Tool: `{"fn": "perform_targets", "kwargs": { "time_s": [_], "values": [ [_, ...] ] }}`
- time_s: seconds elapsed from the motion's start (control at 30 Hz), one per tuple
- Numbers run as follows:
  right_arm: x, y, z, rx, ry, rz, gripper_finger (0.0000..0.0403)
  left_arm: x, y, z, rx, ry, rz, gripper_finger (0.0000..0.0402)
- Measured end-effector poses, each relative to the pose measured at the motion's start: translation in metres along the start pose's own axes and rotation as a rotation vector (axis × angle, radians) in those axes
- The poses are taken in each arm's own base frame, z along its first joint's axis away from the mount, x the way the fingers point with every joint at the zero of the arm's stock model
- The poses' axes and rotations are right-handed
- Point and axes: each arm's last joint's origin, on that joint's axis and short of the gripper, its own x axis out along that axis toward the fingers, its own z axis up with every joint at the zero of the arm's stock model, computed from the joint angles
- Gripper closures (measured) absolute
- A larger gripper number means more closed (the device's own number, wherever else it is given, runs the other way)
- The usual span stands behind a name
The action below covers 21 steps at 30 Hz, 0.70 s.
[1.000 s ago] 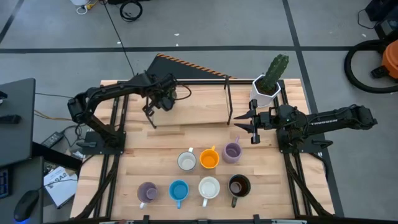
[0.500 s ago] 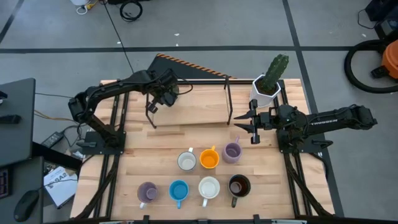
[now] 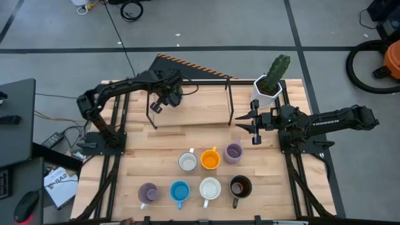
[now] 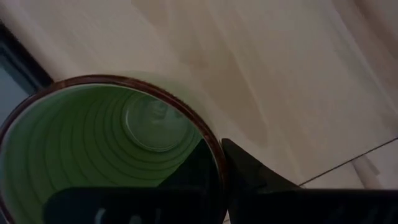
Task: Place coffee mugs
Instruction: Put the light green mug on the shelf
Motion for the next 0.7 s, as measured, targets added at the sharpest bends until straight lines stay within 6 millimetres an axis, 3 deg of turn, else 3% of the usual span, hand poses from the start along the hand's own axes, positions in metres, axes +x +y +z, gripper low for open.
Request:
{"fn": "perform_targets", "kwargs": {
  "time_s": [0.33, 0.53, 0.7],
  "values": [
    [0.000, 0.000, -0.002, 0.005, 0.019, 0.002, 0.0289, -0.021, 0.032, -0.007, -0.020, 0.019, -0.087, 0.0377],
    [0.000, 0.000, -0.003, 0.019, 0.032, 0.005, 0.0289, -0.019, 0.033, -0.022, -0.060, 0.034, -0.147, 0.0377],
    [0.000, 0.001, -0.003, 0.034, 0.034, 0.005, 0.0289, -0.011, 0.031, -0.023, -0.066, 0.040, -0.211, 0.0377]
  ]
}}
